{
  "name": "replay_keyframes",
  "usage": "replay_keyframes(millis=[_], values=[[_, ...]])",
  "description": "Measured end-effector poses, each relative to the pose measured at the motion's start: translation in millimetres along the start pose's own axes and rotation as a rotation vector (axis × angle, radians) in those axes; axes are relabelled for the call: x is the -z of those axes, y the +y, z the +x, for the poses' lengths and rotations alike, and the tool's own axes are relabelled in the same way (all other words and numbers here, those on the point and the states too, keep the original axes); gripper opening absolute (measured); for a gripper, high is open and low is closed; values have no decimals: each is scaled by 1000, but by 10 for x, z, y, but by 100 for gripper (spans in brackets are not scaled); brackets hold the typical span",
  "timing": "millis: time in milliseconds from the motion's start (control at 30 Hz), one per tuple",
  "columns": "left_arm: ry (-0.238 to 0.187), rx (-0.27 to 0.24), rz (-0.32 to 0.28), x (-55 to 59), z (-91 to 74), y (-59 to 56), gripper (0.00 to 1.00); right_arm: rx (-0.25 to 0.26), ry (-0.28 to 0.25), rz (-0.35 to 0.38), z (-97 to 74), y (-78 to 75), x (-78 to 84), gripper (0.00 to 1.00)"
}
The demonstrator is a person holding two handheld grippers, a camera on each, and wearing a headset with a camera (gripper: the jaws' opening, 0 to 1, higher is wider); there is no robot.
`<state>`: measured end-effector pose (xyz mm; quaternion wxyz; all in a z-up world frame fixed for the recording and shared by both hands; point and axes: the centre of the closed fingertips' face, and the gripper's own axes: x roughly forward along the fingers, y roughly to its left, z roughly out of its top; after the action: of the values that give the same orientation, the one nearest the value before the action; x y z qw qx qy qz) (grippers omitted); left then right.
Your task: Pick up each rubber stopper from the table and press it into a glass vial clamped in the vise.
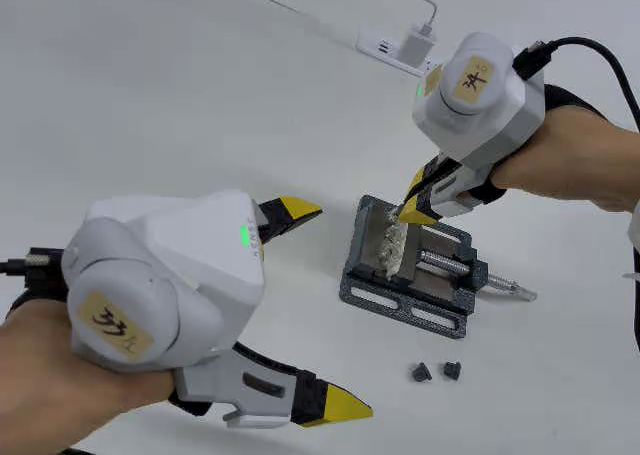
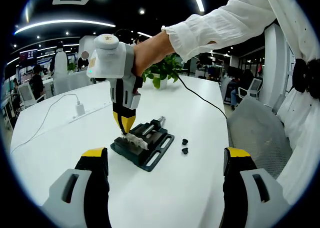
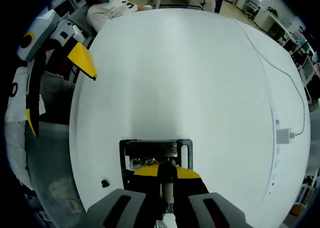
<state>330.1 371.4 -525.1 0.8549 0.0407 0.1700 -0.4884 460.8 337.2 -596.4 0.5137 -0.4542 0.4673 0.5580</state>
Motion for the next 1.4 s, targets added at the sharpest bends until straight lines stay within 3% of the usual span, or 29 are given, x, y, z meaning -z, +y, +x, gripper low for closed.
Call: replay_keyframes(millis=[333, 1400], values=[[0, -4, -1, -4, -3, 2, 95, -11, -3, 5, 2, 60, -17, 3], [3, -9, -2, -9, -24, 6, 95, -2, -72, -6, -29, 47, -24, 11]])
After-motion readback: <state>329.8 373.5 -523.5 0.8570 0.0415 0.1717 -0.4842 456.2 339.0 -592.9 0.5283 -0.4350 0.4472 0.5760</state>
